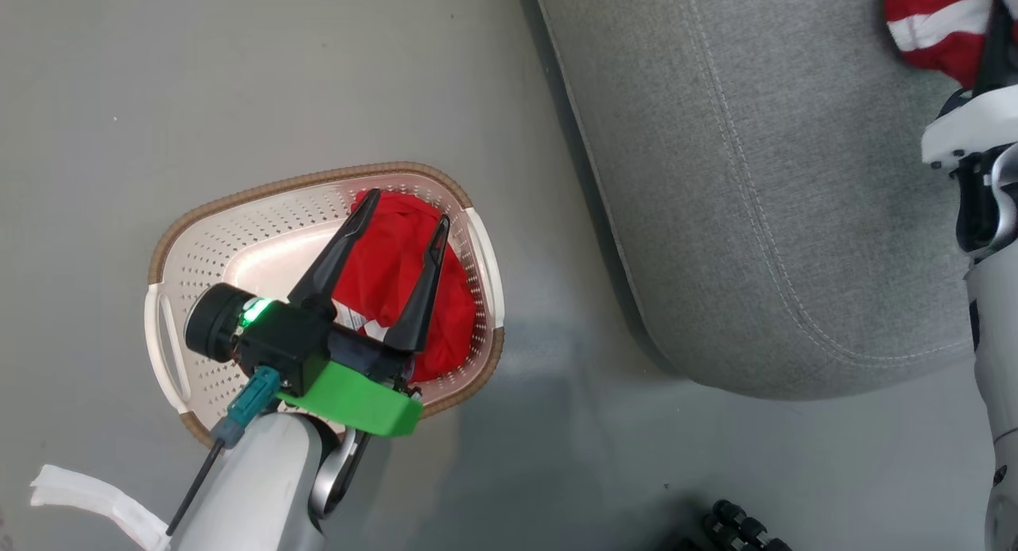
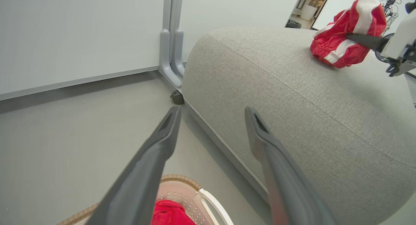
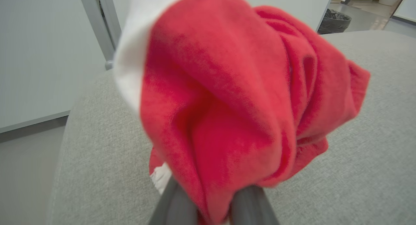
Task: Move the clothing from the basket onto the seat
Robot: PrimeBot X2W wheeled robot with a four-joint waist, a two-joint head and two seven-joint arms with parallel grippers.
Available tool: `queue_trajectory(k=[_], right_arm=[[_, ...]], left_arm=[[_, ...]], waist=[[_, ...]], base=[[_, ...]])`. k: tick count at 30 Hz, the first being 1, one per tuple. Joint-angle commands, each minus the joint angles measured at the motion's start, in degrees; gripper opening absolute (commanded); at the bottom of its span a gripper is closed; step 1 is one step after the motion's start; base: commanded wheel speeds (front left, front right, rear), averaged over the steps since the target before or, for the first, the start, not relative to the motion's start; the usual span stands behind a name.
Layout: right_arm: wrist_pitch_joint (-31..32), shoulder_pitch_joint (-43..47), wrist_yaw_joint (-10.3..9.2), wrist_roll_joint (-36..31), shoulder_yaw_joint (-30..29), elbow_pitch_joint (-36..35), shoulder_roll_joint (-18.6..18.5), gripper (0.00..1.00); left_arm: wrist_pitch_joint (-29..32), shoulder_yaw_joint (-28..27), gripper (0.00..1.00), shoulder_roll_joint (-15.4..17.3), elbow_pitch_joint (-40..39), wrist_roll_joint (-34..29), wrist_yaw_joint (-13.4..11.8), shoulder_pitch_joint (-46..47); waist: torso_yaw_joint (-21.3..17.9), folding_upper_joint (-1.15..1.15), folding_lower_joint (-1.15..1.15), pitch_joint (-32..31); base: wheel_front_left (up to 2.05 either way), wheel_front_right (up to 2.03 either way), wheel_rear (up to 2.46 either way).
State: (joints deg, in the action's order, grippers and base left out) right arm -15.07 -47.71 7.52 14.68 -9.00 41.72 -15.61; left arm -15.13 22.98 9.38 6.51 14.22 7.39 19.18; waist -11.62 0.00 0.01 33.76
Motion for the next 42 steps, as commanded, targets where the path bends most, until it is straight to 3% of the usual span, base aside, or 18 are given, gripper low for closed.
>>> queue_trajectory(k=[1,8,9,10,11,21,32,42], right_arm=[[-0.2,-0.9,-0.06,0.8,1.3,2.0,-0.6,0.0],[-0.1,-1.2,-0.06,4.9,5.6,7.7,-1.5,0.0],[-0.1,-1.2,-0.06,5.3,5.7,7.5,-1.9,0.3],[-0.1,-1.0,-0.06,5.4,5.9,7.0,-2.3,0.46],[-0.1,-0.4,-0.06,5.8,6.0,6.2,-2.3,1.0],[-0.1,6.1,-0.06,7.8,10.0,2.7,-4.6,1.0],[-0.1,16.6,-0.05,11.1,16.1,-6.3,-6.8,1.0],[-0.1,26.8,-0.05,10.5,17.1,-21.9,-3.5,1.0]], left_arm=[[0.0,0.1,1.0,0.2,0.2,0.0,0.1,1.2],[0.0,0.2,1.0,-0.5,0.6,0.4,0.1,1.6],[0.0,0.2,1.0,-0.5,0.7,0.4,0.1,1.5],[0.0,0.2,1.0,-0.6,0.8,0.5,0.1,1.4],[0.0,0.1,1.0,-0.8,0.9,0.6,0.1,1.1],[0.0,-1.5,1.0,-3.3,1.9,1.5,0.1,-2.7],[0.0,-6.1,1.0,-6.0,1.8,1.8,0.1,-9.8],[0.0,-10.7,1.0,-6.4,0.1,2.8,0.1,-15.0]], waist=[[0.7,0.0,-0.01,0.8],[0.5,0.0,-0.01,-0.2],[0.5,0.0,-0.01,-0.6],[0.4,0.0,-0.01,-1.1],[0.3,0.0,-0.01,-1.8],[-0.1,0.0,-0.01,-11.6],[1.0,0.0,-0.01,-23.9],[4.3,0.0,-0.01,-30.2]], base=[[0.0,0.0,0.0],[0.0,0.0,0.0],[0.0,0.0,0.0],[0.0,0.0,0.0],[0.0,0.0,0.0],[0.0,0.0,0.0],[0.0,0.0,0.0],[0.0,0.0,0.0]])
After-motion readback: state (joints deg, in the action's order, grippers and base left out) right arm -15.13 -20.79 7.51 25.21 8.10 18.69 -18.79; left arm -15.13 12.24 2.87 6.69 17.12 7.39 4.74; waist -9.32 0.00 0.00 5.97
